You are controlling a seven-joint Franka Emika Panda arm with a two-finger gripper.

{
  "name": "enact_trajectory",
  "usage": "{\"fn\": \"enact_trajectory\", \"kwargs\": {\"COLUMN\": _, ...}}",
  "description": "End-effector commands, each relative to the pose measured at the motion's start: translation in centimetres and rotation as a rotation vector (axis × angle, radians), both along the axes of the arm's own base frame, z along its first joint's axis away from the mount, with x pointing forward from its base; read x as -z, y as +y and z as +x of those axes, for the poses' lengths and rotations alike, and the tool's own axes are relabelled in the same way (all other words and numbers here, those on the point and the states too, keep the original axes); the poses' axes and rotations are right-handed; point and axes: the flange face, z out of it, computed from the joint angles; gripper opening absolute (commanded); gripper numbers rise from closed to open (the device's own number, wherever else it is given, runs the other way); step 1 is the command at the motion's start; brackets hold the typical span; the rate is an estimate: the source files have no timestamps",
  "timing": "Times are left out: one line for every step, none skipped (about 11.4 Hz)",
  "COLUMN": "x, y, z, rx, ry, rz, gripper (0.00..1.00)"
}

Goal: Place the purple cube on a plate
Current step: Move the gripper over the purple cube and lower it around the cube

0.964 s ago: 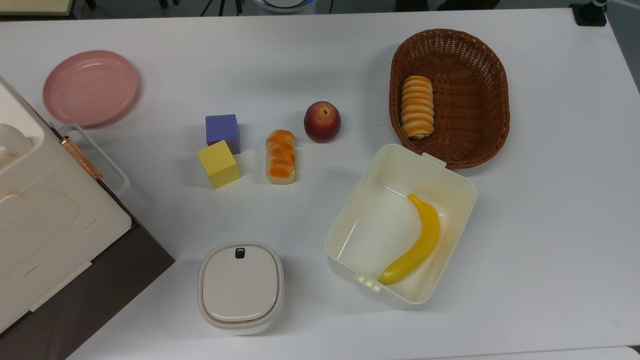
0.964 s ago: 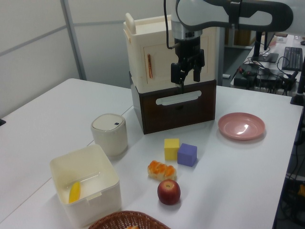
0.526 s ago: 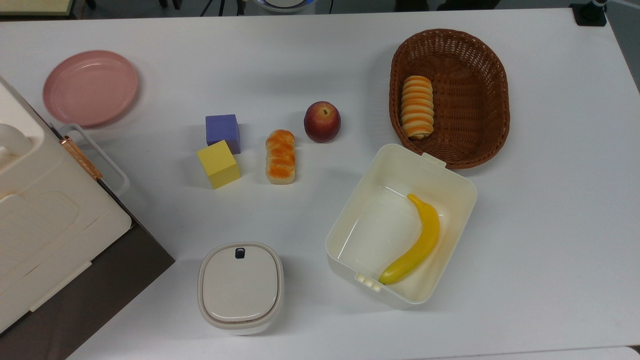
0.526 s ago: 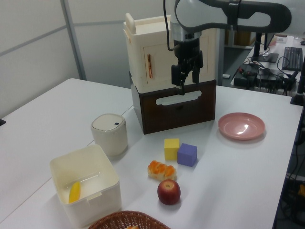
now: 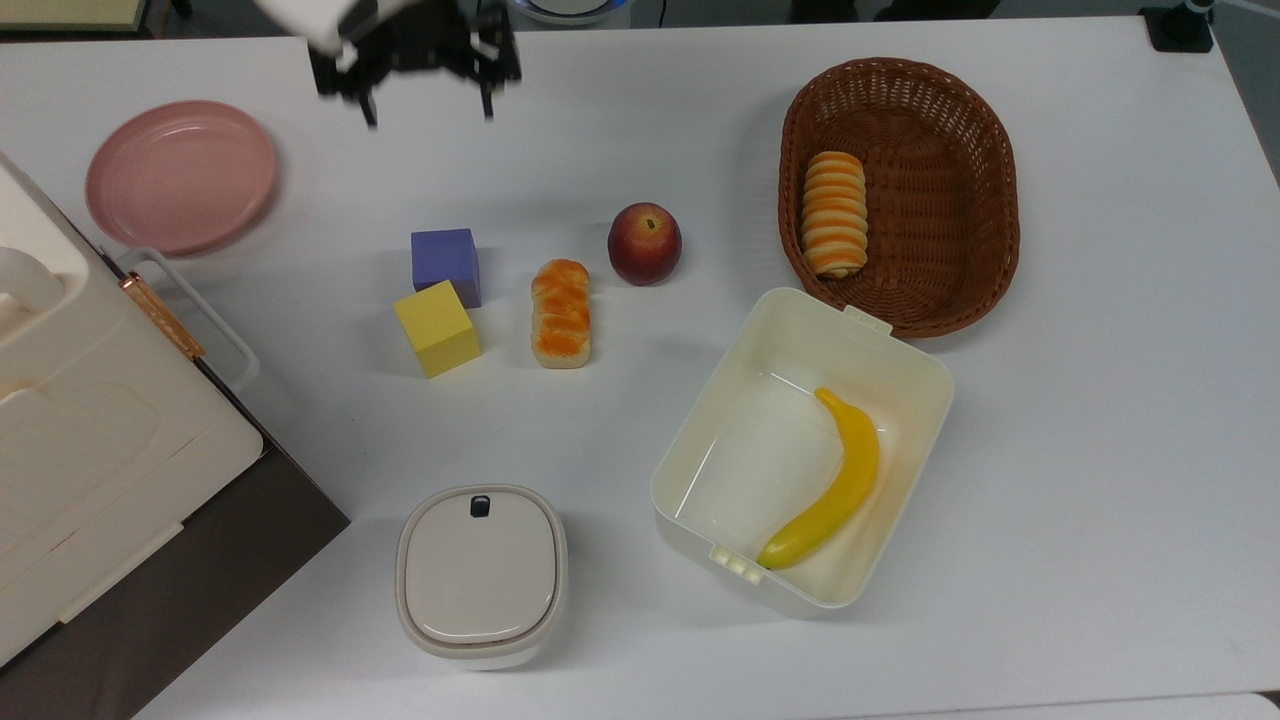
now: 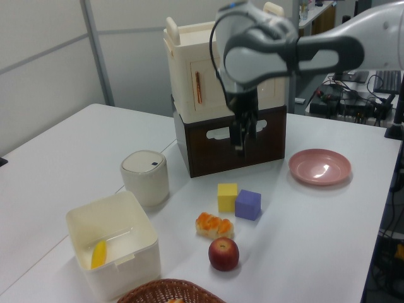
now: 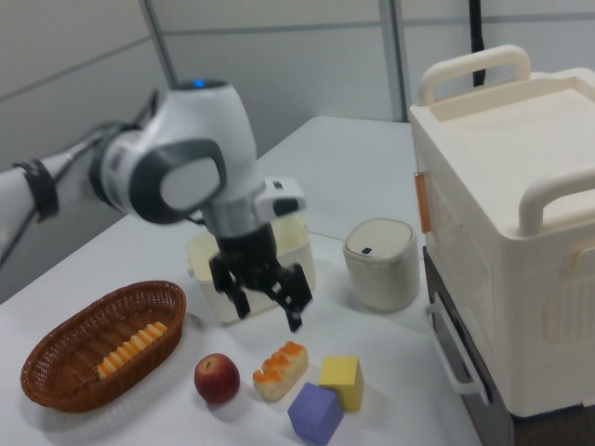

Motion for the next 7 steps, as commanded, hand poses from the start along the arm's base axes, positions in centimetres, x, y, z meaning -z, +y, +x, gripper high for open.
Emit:
{"fn": "enact_trajectory", "kwargs": {"x": 7.4, "y": -1.3, "z": 1.0, "rx": -0.030, "ry": 0.042, "rz": -0.020, "gripper": 1.00}}
{"fn": "enact_trajectory", "kwargs": {"x": 9.7, "y": -1.6, "z": 1.4, "rx": -0.028, "ry": 0.056, "rz": -0.021, "gripper": 1.00}}
{"fn": "enact_trajectory", "kwargs": {"x": 11.5, "y": -1.8, "z": 1.7, "rx": -0.028, "ry": 0.066, "rz": -0.018, "gripper": 1.00}}
{"fn": "enact_trajectory", "kwargs": {"x": 13.4, "y": -1.8, "z": 1.9, "rx": -0.029, "ry": 0.092, "rz": -0.014, "gripper": 1.00}}
{"fn": "enact_trajectory", "kwargs": {"x": 14.9, "y": -1.9, "z": 2.2, "rx": -0.031, "ry": 0.105, "rz": -0.013, "gripper": 1.00}}
{"fn": "enact_trajectory", "kwargs": {"x": 16.4, "y": -1.8, "z": 2.5, "rx": -0.032, "ry": 0.117, "rz": -0.011, "gripper": 1.00}}
{"fn": "enact_trajectory", "kwargs": {"x": 17.6, "y": -1.9, "z": 2.7, "rx": -0.032, "ry": 0.127, "rz": -0.009, "gripper": 1.00}}
